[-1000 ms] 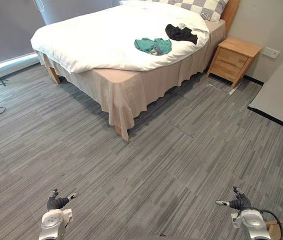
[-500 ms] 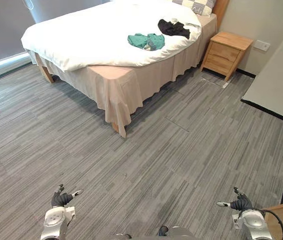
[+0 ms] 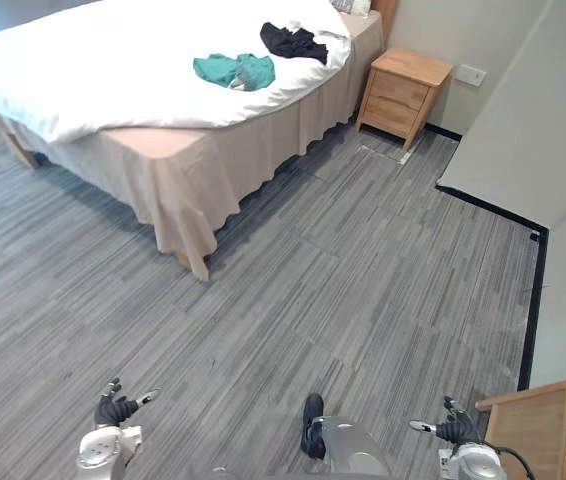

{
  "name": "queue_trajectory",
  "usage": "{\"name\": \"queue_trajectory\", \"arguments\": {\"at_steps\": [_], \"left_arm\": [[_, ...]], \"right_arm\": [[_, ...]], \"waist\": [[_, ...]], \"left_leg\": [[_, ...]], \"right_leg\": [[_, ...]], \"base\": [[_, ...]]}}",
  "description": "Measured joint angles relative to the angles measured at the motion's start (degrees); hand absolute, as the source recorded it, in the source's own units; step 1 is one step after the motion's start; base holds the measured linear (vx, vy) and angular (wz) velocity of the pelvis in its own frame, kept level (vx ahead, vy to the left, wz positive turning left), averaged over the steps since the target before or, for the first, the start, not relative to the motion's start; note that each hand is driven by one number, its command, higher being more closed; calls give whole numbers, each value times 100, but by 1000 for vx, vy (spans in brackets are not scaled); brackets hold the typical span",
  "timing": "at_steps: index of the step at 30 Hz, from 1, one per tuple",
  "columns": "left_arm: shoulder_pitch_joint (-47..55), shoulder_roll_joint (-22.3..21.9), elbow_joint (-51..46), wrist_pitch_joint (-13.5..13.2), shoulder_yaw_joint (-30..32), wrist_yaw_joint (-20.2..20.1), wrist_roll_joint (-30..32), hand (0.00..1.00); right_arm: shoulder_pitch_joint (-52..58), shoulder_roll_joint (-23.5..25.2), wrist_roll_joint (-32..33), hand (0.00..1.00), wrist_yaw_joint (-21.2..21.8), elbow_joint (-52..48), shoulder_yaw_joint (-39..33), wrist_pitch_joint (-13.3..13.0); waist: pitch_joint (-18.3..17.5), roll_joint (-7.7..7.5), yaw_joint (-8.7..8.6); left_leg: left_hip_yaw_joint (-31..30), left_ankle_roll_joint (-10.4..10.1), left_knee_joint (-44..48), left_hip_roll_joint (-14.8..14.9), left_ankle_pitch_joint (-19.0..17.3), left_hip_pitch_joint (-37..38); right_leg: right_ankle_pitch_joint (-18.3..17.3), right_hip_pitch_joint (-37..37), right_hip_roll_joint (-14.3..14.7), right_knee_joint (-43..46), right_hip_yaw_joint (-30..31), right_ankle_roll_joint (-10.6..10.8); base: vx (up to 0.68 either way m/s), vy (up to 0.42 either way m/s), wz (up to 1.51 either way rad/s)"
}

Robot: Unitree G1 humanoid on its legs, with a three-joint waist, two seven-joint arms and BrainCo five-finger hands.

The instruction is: Tidy the bed and pick cloth on bed and put in laundry

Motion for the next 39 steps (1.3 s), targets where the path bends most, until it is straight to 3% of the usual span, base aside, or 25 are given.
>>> {"name": "queue_trajectory", "arguments": {"at_steps": [1,3,7,9,10,13,14,15,16,17,19,21,24,26,27,28,29,30,31,32,34,36,37,38,39], "left_arm": [[96,-104,-12,-46,38,-8,-21,0],[149,-183,-19,-46,109,-13,-58,0],[368,-455,-389,-117,159,-3,-243,0],[410,-593,-396,-135,148,19,-352,0],[472,-628,-394,-139,144,37,-399,0],[598,-605,-393,-141,157,112,-559,0],[590,-491,-348,-115,153,127,-630,0],[481,-441,-169,-75,160,151,-684,0],[355,-445,-45,-24,152,156,-680,0],[208,-445,70,3,138,173,-669,0],[160,-397,149,23,89,255,-669,0],[131,-300,162,15,-29,265,-669,0],[9,-139,185,12,-26,256,-655,0],[-44,53,238,23,2,269,-556,0],[-4,90,233,35,14,279,-529,0],[106,117,198,124,117,341,-490,0],[280,-14,114,187,292,386,-475,0],[317,-115,96,205,338,404,-478,0],[565,-437,-76,179,374,364,-462,0],[636,-633,-124,158,378,332,-459,0],[787,-771,-125,136,377,241,-459,0],[800,-795,-139,102,371,221,-466,0],[798,-854,-195,33,308,208,-486,0],[749,-905,-248,-131,148,158,-491,0],[696,-876,-239,-154,161,143,-481,0]], "right_arm": [[-79,2,-14,0,23,16,39,-9],[-108,4,-15,0,27,21,58,-74],[-121,-57,-15,0,27,-498,309,-119],[-118,-130,-13,0,48,-743,493,-122],[-100,-159,-5,0,46,-800,502,-96],[-77,-266,-2,0,34,-840,558,-53],[-139,-234,-1,0,32,-607,612,-43],[-275,-244,-9,0,36,-307,695,-41],[-367,-246,-15,0,36,-97,694,-47],[-547,-191,-51,0,49,254,725,-52],[-642,-62,-243,0,55,416,769,-73],[-604,-103,-339,0,25,416,899,-247],[-438,-93,-231,0,16,139,900,-304],[-60,105,3,0,26,-310,893,-260],[12,171,25,0,34,-377,909,-202],[141,270,63,0,111,-474,949,-113],[169,195,68,0,192,-450,1028,-61],[134,155,66,0,203,-441,1019,-22],[103,45,62,0,265,-656,1004,17],[111,-61,60,0,337,-775,990,18],[3,-97,60,0,447,-900,946,32],[-57,14,65,0,445,-885,898,66],[-152,56,69,0,430,-791,877,87],[-324,9,71,0,397,-496,875,81],[-402,46,74,0,366,-328,866,99]], "waist": [[33,-29,61],[53,-63,173],[112,-82,399],[106,-55,439],[96,-36,467],[38,-22,497],[-139,-337,521],[-210,-476,491],[-197,-510,484],[-179,-525,469],[-116,-479,459],[-14,-246,356],[6,-162,286],[23,-499,239],[12,-604,244],[-19,-805,243],[-45,-934,267],[-23,-812,310],[-13,-517,371],[25,-319,361],[37,-95,426],[37,-99,445],[35,-115,515],[18,-34,578],[35,-95,590]], "left_leg": [[-584,-265,1129,-76,-219,-597],[-740,-271,1324,-292,-408,-963],[-76,-78,14,-675,-437,-1848],[669,61,-1371,-796,-5,-2016],[1215,200,-2156,-847,383,-2051],[1849,591,-2795,-946,623,-2074],[1788,1255,-2506,-1170,925,-2248],[1768,1523,-2174,-1329,691,-2355],[1683,1552,-2115,-1398,528,-2348],[1421,1484,-2113,-1516,325,-2269],[1009,1268,-2238,-1628,160,-1726],[385,1080,-2789,-1641,139,-885],[-354,891,-3331,-1655,158,-481],[-986,567,-3311,-1819,17,-336],[-1092,510,-3222,-1857,-50,-305],[-1306,389,-2830,-1941,-356,-303],[-1403,243,-2222,-1960,-832,-320],[-1427,193,-2053,-1832,-910,-318],[-1145,33,-900,-1520,-1026,-714],[-1017,158,187,-1148,-824,-1211],[-682,220,1164,-654,-581,-1626],[-256,138,726,-609,-712,-1602],[-3,51,-285,-831,-701,-1515],[218,324,-1864,-1086,-80,-1313],[264,401,-1943,-1147,-89,-1272]], "right_leg": [[17,599,107,-350,135,-119],[20,1113,125,-722,232,-114],[-156,2064,93,-1306,439,20],[-358,2370,29,-1421,376,257],[-544,2629,10,-1492,245,409],[-1275,2972,-48,-1193,113,579],[-1794,2783,-399,-627,-23,815],[-1956,2414,-689,478,-192,1123],[-1817,2037,-906,1416,-292,1416],[-1311,1327,-1291,3006,-345,1609],[-1445,1004,-1408,3512,-370,1384],[-1487,900,-1072,2441,-230,1358],[-1140,346,-691,845,502,1528],[-22,96,-675,-770,1540,1855],[228,69,-686,-899,1699,1803],[752,63,-717,-937,1883,1468],[928,45,-778,-470,1810,1306],[812,46,-715,-322,1708,1237],[270,91,-655,-83,1445,1226],[130,256,-566,-103,1239,1149],[-8,685,-469,-195,1092,961],[-21,968,-521,-292,1011,884],[-46,1018,-606,-308,993,850],[-146,979,-590,-282,1046,903],[-231,957,-620,-224,1078,945]], "base": [[681,-232,-42],[599,-165,-42],[452,-60,-30],[475,56,-16],[423,106,-9],[561,200,5],[629,227,39],[641,208,55],[642,199,79],[739,251,94],[659,196,93],[553,73,119],[434,-75,144],[419,-213,170],[469,-331,145],[531,-421,126],[513,-409,103],[480,-355,84],[324,-228,62],[305,-212,70],[415,-171,42],[376,-110,20],[320,-26,-15],[378,-12,-25],[292,26,-8]]}}
